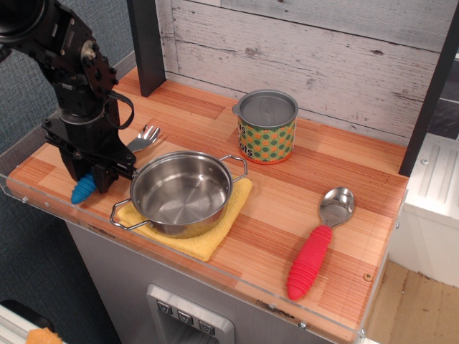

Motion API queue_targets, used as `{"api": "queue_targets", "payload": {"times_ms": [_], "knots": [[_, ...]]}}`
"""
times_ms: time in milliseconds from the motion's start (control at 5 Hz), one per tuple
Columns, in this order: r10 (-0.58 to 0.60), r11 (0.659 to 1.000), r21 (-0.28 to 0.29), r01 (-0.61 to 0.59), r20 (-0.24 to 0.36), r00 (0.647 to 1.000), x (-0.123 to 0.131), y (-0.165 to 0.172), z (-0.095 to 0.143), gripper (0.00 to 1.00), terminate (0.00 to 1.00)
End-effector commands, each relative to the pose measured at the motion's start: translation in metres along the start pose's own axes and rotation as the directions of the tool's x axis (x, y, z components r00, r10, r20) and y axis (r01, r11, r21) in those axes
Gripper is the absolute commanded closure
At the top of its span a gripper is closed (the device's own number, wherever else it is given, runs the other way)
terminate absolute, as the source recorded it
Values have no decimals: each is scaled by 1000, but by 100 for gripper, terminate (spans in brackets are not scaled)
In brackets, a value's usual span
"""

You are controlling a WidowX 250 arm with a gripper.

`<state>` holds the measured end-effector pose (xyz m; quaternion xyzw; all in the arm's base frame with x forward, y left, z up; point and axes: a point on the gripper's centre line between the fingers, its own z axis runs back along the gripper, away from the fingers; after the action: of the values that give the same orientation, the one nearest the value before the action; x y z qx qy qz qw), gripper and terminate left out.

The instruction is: Change the place of blue spatula to left side of the vessel.

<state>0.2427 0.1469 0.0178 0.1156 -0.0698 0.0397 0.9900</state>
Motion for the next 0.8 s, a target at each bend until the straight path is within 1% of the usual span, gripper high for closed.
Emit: {"api": "queue_targets", "payload": {"times_ms": [0, 200, 600], "knots": [[-5, 1000, 26, 4, 24, 1000, 4, 6, 10, 0, 0], [-12, 999, 34, 10, 37, 999, 4, 7, 16, 0, 0], [40, 999, 25, -42, 74, 996, 6, 11, 32, 0, 0]]}}
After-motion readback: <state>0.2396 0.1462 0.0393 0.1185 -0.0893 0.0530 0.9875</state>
